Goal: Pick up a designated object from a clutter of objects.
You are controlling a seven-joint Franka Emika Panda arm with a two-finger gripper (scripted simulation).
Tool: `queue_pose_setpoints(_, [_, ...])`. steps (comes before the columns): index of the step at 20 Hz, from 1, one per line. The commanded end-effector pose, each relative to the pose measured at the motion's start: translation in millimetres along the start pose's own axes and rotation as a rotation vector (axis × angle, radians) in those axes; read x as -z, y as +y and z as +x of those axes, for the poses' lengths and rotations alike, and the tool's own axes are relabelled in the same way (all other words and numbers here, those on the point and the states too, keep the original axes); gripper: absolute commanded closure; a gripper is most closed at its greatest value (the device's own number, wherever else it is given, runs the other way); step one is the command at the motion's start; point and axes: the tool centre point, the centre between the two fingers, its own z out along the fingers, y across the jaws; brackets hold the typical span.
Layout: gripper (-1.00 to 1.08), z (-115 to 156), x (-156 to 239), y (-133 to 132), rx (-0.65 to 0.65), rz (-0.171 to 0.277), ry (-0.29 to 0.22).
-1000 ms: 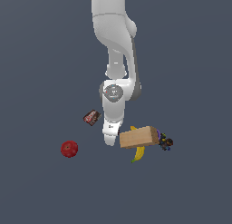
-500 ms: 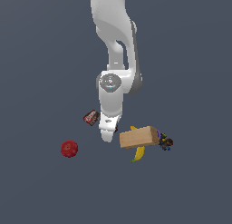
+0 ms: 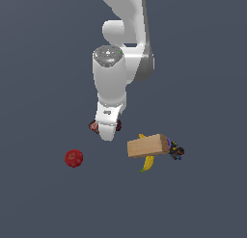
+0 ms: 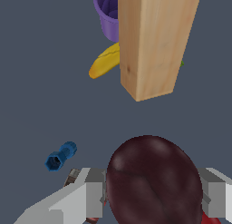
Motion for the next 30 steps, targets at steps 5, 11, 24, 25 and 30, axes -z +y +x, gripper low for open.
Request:
queue_pose_setpoints(5, [1.08, -10.8, 71.4, 7.3, 0.001, 0.0, 0.003])
queue_pose_setpoints(11, [1.08, -21.1, 133.6, 15.1, 0.001, 0.0, 0.002])
queue_pose_setpoints(24, [1.08, -35.6, 212.7, 28.1, -0.003, 0.0, -0.001])
queue_pose_setpoints(25, [1.08, -36.1, 215.2, 28.6, -0.003, 0.0, -0.001])
queue_pose_setpoints(30, [1.08, -37.1, 220.5, 29.9, -0.003, 0.0, -0.001])
